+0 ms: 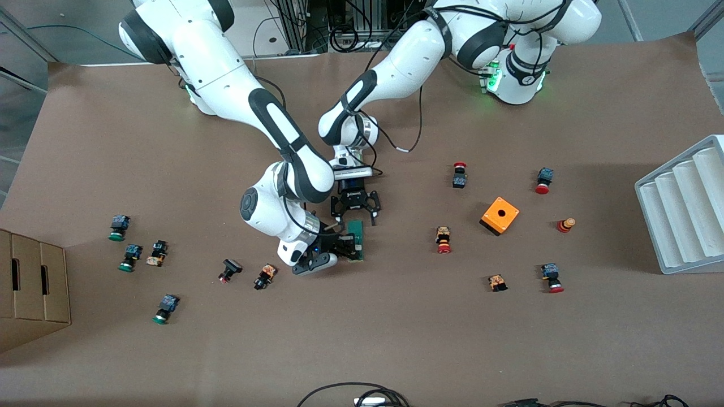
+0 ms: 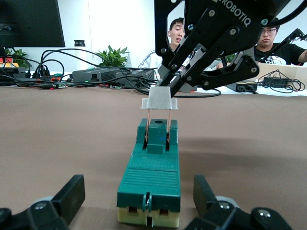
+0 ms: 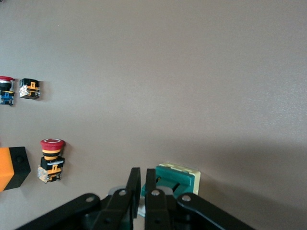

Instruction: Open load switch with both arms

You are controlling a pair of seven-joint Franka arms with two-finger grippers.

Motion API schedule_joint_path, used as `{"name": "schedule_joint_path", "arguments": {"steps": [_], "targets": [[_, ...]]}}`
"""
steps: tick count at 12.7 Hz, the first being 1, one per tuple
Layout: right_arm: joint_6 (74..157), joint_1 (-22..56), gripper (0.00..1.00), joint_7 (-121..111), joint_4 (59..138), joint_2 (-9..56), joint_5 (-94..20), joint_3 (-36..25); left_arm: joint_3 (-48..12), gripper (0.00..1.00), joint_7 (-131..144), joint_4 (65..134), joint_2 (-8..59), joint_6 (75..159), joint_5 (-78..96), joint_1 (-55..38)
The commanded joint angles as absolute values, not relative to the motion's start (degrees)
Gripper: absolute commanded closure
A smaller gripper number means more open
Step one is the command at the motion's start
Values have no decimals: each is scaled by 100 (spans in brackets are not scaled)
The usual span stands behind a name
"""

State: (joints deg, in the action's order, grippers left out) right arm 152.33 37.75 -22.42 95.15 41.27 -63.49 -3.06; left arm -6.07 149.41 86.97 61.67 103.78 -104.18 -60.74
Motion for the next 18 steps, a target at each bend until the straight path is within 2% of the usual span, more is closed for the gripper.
{"name": "schedule_joint_path", "arguments": {"steps": [1,18], "targets": [[15311,3841,90,-2373,9817,3902,-6530,-316,-598,0,15135,8534,6530,10397,-10494,-6187],[15311,3911,90,-2470,10055,3727,-6539,-185,-598,0,15135,8525,6530,10397,-10494,-6187]]}}
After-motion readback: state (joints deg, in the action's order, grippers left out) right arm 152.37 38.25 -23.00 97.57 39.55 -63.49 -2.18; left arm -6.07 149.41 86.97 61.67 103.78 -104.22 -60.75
